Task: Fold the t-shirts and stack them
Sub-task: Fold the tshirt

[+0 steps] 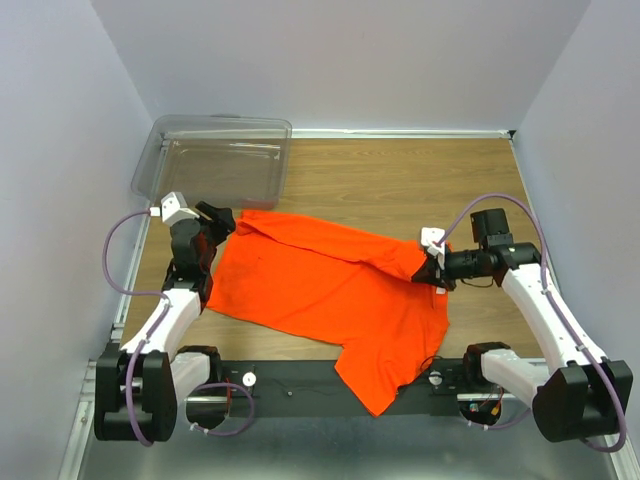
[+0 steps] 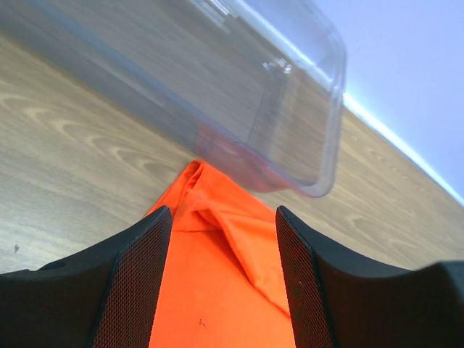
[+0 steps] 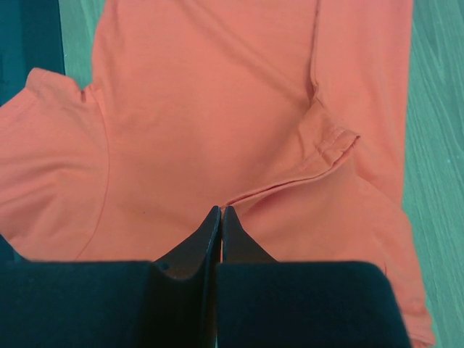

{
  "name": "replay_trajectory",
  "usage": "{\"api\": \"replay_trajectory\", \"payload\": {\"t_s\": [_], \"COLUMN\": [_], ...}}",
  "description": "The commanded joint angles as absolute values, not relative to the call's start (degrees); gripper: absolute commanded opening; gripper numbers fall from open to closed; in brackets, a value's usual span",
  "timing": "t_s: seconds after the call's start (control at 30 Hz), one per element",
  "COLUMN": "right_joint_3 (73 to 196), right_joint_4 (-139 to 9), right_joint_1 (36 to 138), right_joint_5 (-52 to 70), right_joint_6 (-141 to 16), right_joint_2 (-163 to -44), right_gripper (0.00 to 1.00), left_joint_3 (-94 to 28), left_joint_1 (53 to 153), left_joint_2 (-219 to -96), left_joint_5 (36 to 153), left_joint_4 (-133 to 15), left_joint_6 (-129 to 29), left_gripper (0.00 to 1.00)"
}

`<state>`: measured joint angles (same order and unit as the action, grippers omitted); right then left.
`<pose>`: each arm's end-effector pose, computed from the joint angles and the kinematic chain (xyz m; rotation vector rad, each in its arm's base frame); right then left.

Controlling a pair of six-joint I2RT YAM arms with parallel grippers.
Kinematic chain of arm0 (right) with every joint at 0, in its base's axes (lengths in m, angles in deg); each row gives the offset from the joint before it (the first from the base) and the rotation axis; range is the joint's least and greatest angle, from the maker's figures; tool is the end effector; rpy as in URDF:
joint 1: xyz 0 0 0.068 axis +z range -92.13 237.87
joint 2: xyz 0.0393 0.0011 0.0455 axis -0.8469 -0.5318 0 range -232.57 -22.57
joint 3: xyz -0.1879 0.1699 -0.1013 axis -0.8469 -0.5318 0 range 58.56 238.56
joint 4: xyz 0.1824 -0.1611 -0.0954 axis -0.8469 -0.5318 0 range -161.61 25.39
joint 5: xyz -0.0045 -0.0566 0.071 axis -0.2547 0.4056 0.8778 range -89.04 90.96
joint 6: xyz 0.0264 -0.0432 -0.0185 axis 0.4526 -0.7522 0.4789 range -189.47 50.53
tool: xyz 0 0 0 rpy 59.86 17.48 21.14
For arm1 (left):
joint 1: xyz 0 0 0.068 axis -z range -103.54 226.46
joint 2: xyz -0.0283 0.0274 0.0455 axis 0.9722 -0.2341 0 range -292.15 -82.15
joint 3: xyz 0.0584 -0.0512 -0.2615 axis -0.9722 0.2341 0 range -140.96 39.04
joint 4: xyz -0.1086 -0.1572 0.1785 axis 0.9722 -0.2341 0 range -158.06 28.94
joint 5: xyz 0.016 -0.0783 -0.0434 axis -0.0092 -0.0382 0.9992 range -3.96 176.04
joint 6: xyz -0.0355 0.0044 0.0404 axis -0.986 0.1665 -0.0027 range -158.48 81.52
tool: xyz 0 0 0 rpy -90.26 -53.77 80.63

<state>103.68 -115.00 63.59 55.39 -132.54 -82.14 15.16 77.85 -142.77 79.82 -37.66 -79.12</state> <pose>0.1749 0.0466 0.2524 -1.4590 1.6819 0.7612 0.2293 -0.0016 0.2199 -0.6853 1.6887 -0.4239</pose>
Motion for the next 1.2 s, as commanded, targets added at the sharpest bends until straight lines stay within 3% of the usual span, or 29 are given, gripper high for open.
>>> {"api": "replay_trajectory", "payload": {"t_s": [0.0,0.23,0.47,0.6,0.73,0.83,1.17], "right_joint_3": [102.9,102.1,103.6,103.8,105.9,111.1,119.5], "right_joint_4": [-117.1,-117.3,-115.1,-103.1,-94.6,-94.2,-93.5], "right_joint_1": [65.6,69.1,69.0,67.5,58.7,46.7,40.6], "right_joint_5": [53.9,49.7,37.6,30.6,28.5,30.8,32.7], "right_joint_6": [-133.8,-133.7,-126.9,-111.7,-97.1,-92.7,-85.9], "right_joint_2": [-82.4,-82.5,-80.3,-83.9,-94.1,-103.9,-121.4], "right_gripper": [0.07,0.11,0.44,0.46,0.47,0.5,0.53], "left_joint_3": [15.8,15.6,13.9,13.0,12.2,12.8,16.5], "left_joint_1": [77.3,77.1,77.0,76.9,76.9,76.9,76.9], "left_joint_2": [-140.4,-139.7,-137.4,-134.5,-131.1,-128.9,-122.7], "left_joint_5": [81.6,82.7,83.4,83.3,84.6,88.2,93.3], "left_joint_4": [-38.9,-39.2,-41.5,-43.2,-45.8,-46.3,-46.1], "left_joint_6": [-79.2,-78.6,-76.5,-75.3,-73.9,-73.8,-74.3], "left_gripper": [0.68,0.68,0.68,0.71,0.75,0.76,0.76]}}
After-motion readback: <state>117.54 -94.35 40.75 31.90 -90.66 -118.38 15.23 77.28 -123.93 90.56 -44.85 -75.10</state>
